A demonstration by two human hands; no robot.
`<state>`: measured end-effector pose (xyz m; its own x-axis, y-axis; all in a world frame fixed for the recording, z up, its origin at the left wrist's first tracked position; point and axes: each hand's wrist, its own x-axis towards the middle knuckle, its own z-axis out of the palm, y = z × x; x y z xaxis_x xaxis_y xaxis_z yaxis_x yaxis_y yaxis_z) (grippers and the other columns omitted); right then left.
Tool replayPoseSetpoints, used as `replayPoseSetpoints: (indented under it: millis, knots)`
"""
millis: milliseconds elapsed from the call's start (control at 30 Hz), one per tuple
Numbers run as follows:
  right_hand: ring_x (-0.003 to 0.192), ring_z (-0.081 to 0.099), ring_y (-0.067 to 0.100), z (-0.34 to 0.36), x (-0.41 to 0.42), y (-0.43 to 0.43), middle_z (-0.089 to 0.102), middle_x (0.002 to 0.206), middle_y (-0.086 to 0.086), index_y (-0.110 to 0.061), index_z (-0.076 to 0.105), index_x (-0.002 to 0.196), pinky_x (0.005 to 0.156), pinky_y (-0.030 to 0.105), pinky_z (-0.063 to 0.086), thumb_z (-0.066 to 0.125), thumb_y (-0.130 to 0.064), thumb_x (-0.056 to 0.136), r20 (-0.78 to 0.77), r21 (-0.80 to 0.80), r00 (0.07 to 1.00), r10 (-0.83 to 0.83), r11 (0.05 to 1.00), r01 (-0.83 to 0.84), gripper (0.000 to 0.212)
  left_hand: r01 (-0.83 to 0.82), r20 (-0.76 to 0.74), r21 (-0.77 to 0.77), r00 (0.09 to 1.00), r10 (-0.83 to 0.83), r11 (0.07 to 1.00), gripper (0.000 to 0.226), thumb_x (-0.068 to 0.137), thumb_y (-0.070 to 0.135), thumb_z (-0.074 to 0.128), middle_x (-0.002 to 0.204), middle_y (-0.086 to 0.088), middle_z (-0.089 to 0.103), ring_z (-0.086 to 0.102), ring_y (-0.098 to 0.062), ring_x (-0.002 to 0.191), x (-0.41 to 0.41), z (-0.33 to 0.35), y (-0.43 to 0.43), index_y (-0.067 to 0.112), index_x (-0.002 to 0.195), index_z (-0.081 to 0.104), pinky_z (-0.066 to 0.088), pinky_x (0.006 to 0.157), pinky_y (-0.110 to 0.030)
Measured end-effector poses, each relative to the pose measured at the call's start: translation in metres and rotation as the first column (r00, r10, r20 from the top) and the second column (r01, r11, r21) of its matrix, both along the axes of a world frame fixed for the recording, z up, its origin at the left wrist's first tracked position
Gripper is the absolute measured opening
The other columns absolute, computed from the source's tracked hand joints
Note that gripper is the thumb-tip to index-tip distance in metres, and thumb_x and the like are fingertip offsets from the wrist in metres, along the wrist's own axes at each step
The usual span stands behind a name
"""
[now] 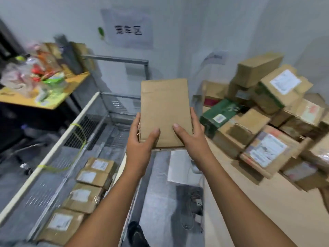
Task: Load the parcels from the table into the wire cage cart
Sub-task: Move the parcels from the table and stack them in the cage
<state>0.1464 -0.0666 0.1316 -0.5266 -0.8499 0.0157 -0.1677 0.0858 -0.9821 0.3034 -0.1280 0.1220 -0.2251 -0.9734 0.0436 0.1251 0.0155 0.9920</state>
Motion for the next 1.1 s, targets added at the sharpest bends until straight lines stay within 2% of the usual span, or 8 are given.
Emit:
replayPoseSetpoints:
  millis: [133,233,467,600,767,867,967,1100]
  knots:
    - [0.137,0.048,0.002,-0.032,0.049,-0.087,0.039,0.156,-0.013,-0.057,0.028,0.156,0.119,0.042,0.042,0.070,-0.071,0.076,0.030,0.035,0.981,0.190,0.981,-0.191,0.091,-0.081,0.011,0.093,0.997,0.081,0.992,0.089,0.084,0.032,0.079,0.145,0.020,0.055,0.059,-0.006,0.131,0.064,-0.033,-0.062,0.038,0.159,0.030,0.047,0.113,-0.047]
    - [0.139,0.046,0.004,-0.050,0.087,-0.152,0.040,0.154,-0.013,-0.060,0.031,0.153,0.121,0.043,0.039,0.069,-0.070,0.077,0.001,0.073,0.964,0.266,0.961,-0.266,0.086,-0.151,0.024,0.126,0.989,0.149,0.981,0.087,0.087,0.031,0.077,0.151,0.010,0.053,0.057,-0.011,0.134,0.106,-0.056,-0.109,0.034,0.159,0.029,0.046,0.113,-0.047]
    - [0.140,0.048,0.016,-0.090,0.181,-0.270,0.044,0.152,-0.006,-0.068,0.040,0.141,0.118,0.052,0.041,0.076,-0.063,0.078,0.065,0.179,0.865,0.497,0.847,-0.500,0.072,-0.443,0.071,0.232,0.895,0.439,0.866,0.070,0.094,0.034,0.073,0.127,0.032,0.052,0.055,0.020,0.112,0.200,-0.100,-0.185,0.034,0.153,0.034,0.047,0.088,-0.009]
    - [0.136,0.054,0.028,-0.114,0.214,-0.319,0.045,0.151,0.006,-0.068,0.041,0.135,0.114,0.055,0.045,0.083,-0.079,0.061,0.155,0.311,0.805,0.573,0.745,-0.591,0.086,-0.494,0.072,0.307,0.864,0.498,0.814,0.074,0.091,0.040,0.077,0.132,0.031,0.054,0.056,0.015,0.117,0.235,-0.126,-0.208,0.041,0.152,0.036,0.046,0.098,-0.022]
    - [0.145,0.045,0.023,-0.158,0.224,-0.369,0.038,0.161,-0.004,-0.071,0.036,0.134,0.121,0.056,0.036,0.081,-0.083,0.064,0.188,0.424,0.742,0.644,0.628,-0.653,0.084,-0.530,0.041,0.374,0.829,0.557,0.761,0.076,0.096,0.025,0.073,0.135,0.029,0.056,0.058,0.010,0.121,0.238,-0.158,-0.231,0.034,0.159,0.030,0.050,0.096,-0.014]
    - [0.152,0.035,0.016,-0.184,0.215,-0.394,0.035,0.164,-0.013,-0.076,0.022,0.145,0.125,0.056,0.028,0.077,-0.080,0.072,0.206,0.488,0.674,0.709,0.523,-0.699,0.091,-0.545,0.082,0.427,0.818,0.569,0.722,0.073,0.095,0.027,0.075,0.133,0.032,0.055,0.059,0.011,0.119,0.229,-0.184,-0.252,0.046,0.151,0.032,0.049,0.106,-0.027]
    - [0.141,0.050,0.009,-0.212,0.200,-0.434,0.046,0.157,-0.016,-0.058,0.022,0.158,0.122,0.048,0.038,0.079,-0.071,0.076,0.249,0.476,0.612,0.751,0.456,-0.752,0.101,-0.577,0.154,0.449,0.802,0.577,0.682,0.080,0.092,0.033,0.078,0.130,0.035,0.051,0.058,0.011,0.115,0.213,-0.212,-0.288,0.046,0.154,0.030,0.049,0.106,-0.034]
    - [0.145,0.046,0.011,-0.259,0.168,-0.498,0.036,0.165,-0.013,-0.059,0.022,0.157,0.122,0.045,0.038,0.082,-0.071,0.073,0.336,0.514,0.562,0.756,0.352,-0.782,0.103,-0.612,0.199,0.516,0.766,0.612,0.599,0.086,0.091,0.039,0.077,0.144,0.019,0.051,0.058,-0.004,0.125,0.173,-0.247,-0.335,0.037,0.160,0.026,0.051,0.097,-0.021]
